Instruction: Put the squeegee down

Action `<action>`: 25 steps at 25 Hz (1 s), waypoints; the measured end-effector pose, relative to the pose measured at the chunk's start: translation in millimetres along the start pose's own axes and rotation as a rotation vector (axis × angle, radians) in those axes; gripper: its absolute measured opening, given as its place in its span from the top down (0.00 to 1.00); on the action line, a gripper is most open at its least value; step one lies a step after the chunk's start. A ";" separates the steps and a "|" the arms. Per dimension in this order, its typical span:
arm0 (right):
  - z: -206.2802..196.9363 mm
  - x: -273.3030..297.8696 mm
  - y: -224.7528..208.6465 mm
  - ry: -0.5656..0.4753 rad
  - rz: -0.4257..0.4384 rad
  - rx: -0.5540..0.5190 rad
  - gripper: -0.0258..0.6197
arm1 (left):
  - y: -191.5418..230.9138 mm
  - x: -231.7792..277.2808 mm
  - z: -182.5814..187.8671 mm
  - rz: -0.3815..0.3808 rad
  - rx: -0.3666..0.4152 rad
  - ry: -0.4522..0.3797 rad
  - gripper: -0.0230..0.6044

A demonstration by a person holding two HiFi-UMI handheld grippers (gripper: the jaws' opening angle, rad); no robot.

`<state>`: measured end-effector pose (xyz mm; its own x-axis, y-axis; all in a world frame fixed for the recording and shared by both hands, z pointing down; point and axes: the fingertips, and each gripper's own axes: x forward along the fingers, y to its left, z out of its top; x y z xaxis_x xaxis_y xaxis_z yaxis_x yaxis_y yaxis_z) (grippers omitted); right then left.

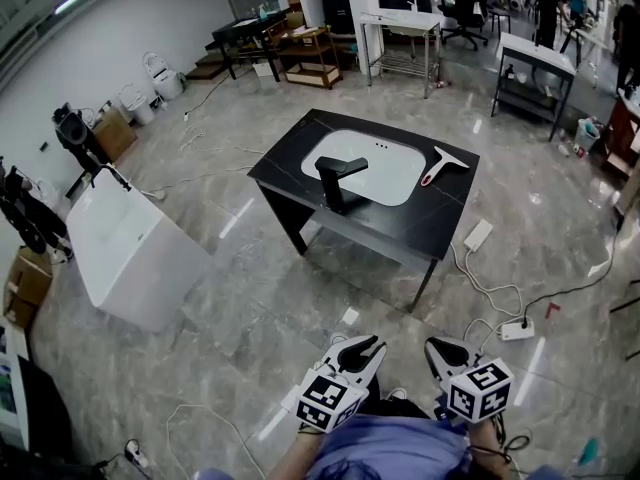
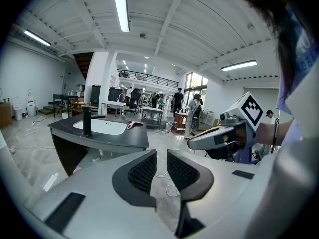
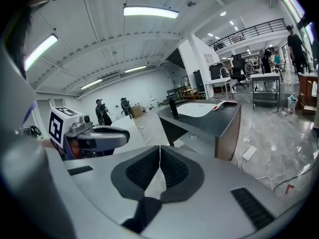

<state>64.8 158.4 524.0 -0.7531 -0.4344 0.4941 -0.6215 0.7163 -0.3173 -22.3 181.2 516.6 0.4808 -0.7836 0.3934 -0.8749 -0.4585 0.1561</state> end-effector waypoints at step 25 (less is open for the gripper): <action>9.0 5.7 1.4 -0.005 0.024 -0.058 0.93 | 4.7 1.6 5.4 0.016 0.014 -0.006 0.84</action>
<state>57.7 152.0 519.1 -0.7688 -0.4191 0.4829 -0.5896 0.7571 -0.2815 -25.3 175.6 513.1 0.4670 -0.7936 0.3899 -0.8817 -0.4514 0.1372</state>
